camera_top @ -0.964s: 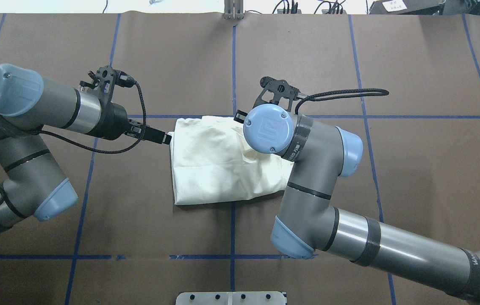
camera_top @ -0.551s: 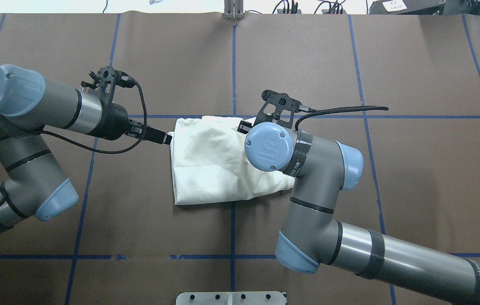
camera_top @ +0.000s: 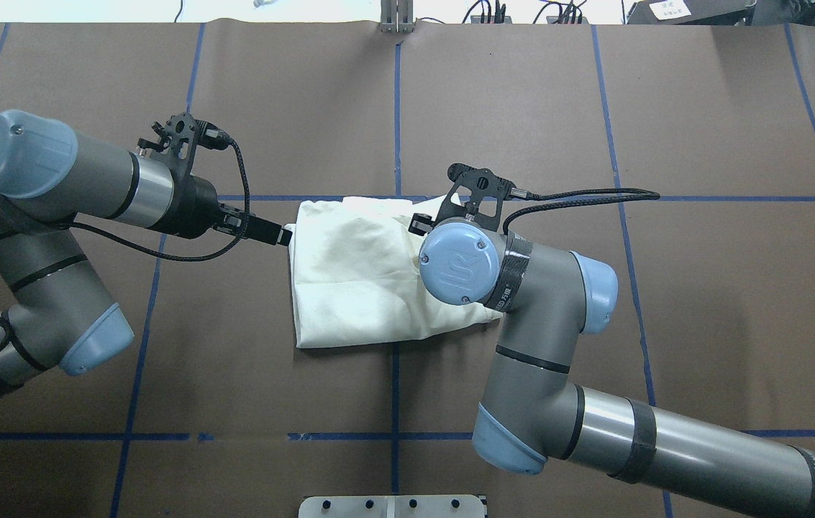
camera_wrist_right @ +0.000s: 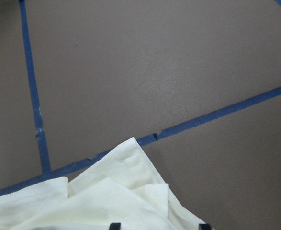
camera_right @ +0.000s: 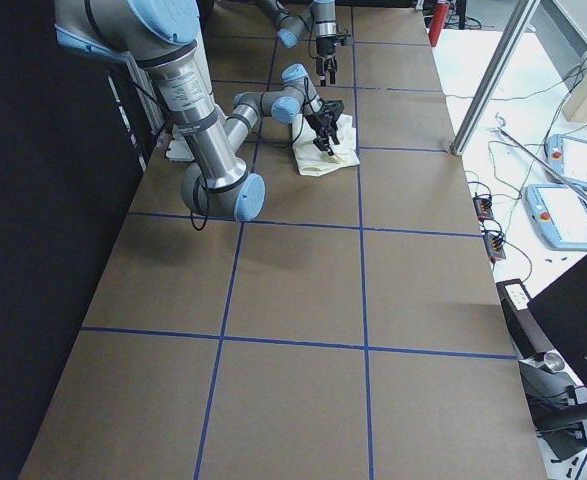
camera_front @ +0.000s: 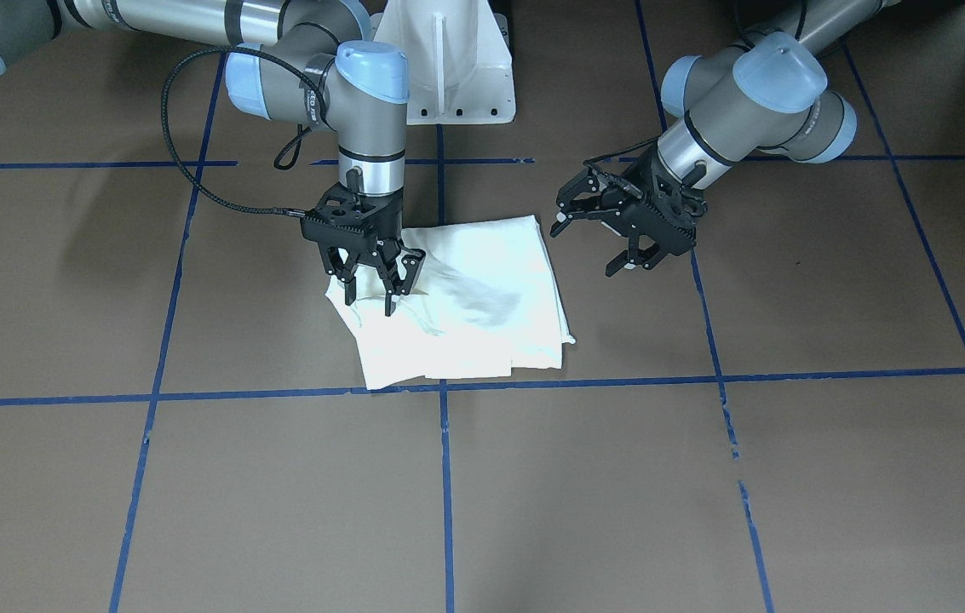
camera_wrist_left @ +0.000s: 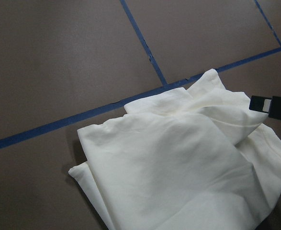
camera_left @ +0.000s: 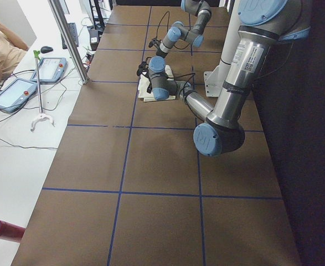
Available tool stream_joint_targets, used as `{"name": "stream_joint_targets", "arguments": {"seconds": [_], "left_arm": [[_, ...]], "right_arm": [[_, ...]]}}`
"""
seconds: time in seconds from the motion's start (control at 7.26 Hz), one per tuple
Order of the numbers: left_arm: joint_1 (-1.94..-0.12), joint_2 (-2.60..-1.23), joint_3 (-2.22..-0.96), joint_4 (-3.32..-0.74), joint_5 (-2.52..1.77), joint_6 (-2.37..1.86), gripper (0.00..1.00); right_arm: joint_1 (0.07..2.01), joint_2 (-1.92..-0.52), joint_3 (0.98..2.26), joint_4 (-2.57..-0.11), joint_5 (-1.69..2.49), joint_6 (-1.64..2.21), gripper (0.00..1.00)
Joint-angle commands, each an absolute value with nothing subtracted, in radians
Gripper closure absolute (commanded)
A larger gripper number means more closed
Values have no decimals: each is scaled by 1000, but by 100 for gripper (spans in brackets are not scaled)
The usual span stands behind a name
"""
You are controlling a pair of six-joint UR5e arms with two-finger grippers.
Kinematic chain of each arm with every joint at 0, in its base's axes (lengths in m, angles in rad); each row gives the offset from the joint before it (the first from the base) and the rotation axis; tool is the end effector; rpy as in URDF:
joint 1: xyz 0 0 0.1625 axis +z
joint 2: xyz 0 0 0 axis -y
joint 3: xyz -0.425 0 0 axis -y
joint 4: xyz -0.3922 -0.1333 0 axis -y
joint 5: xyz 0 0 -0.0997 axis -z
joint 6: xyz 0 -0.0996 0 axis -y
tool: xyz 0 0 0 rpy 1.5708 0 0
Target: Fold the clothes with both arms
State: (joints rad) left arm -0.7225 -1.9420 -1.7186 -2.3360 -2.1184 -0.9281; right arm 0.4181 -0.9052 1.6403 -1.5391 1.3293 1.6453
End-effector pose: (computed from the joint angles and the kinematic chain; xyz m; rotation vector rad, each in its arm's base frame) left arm 0.3996 -0.4608 0.2924 0.4234 1.2634 0.2835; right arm -0.5688 -0.4247 0.2342 0.3614 -0.7222 0.5585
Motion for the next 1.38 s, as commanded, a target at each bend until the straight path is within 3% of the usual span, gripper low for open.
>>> {"name": "stream_joint_targets", "arguments": {"seconds": [0.0,0.14,0.28,0.55,0.96,1.1,1.24], "left_arm": [[-723,-1942,-1718,-2336,-2118,-928,0],[-723,-1942,-1720,-2338,-2118,-928,0],[-723,-1942,-1718,-2339,-2118,-928,0],[-723,-1942,-1720,-2341,-2118,-934,0],[-723,-1940,-1720,-2341,-2115,-937,0],[-723,-1937,-1721,-2341,-2115,-940,0],[-723,-1936,-1721,-2342,-2115,-942,0]], "right_arm": [[414,-899,1637,-1537,1327,1647,50],[414,-893,1637,-1514,1327,1658,94],[422,-894,1634,-1491,1325,1660,100],[455,-893,1602,-1490,1325,1689,100],[512,-809,1361,-1367,1312,1700,100],[518,-808,1345,-1347,1304,1695,100],[525,-807,1344,-1353,1304,1646,2]]}}
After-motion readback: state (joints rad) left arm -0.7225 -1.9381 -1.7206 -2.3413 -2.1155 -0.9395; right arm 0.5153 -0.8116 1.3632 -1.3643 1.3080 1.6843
